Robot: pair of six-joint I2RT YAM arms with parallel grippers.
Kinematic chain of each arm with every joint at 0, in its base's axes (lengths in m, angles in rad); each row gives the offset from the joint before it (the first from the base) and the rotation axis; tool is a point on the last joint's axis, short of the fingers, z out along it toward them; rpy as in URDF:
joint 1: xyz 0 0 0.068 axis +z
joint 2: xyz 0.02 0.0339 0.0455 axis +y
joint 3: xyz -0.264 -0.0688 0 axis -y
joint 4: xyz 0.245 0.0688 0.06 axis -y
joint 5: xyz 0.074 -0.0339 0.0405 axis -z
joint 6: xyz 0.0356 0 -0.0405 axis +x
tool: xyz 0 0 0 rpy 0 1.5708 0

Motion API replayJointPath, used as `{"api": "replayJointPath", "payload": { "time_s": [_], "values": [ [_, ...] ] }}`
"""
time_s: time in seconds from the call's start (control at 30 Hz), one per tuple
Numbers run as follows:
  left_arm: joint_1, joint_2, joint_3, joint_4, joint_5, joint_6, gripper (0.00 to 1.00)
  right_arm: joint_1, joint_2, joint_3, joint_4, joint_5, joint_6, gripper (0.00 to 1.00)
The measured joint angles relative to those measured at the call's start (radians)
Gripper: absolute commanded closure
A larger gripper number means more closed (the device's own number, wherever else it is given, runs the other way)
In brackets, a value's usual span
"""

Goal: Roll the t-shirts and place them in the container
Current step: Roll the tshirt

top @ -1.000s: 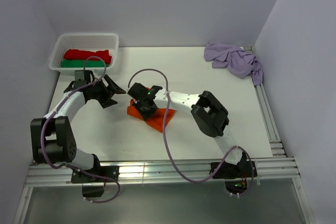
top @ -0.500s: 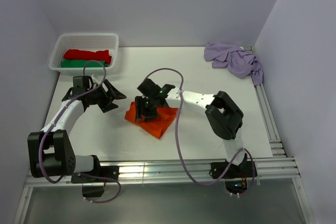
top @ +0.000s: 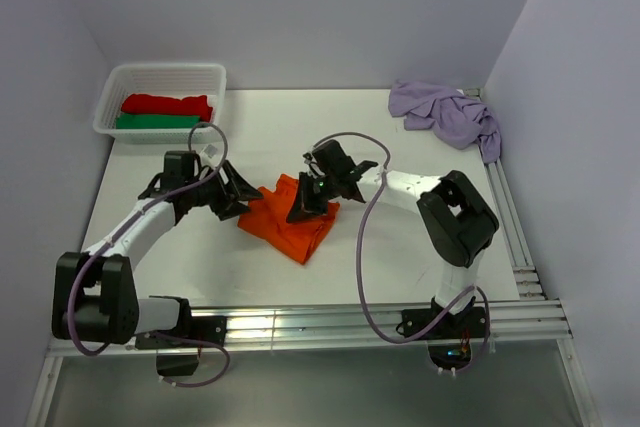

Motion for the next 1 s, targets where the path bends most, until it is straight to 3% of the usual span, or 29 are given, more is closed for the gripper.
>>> {"api": "replayJointPath", "payload": {
  "time_s": [0.3, 0.67, 1.0],
  "values": [
    [-0.127, 0.167, -0.002, 0.152, 0.005, -0.067, 0.33, -0.093, 0.037, -0.093, 0.091, -0.128, -0.040, 1.00],
    [-0.134, 0.400, 0.109, 0.244, -0.012, -0.055, 0.31, -0.239, 0.141, -0.094, 0.088, -0.103, -0.132, 1.00],
    [-0.140, 0.415, 0.237, 0.211, -0.022, -0.008, 0.27, -0.253, 0.045, -0.100, 0.083, -0.116, -0.153, 1.00]
  ]
}}
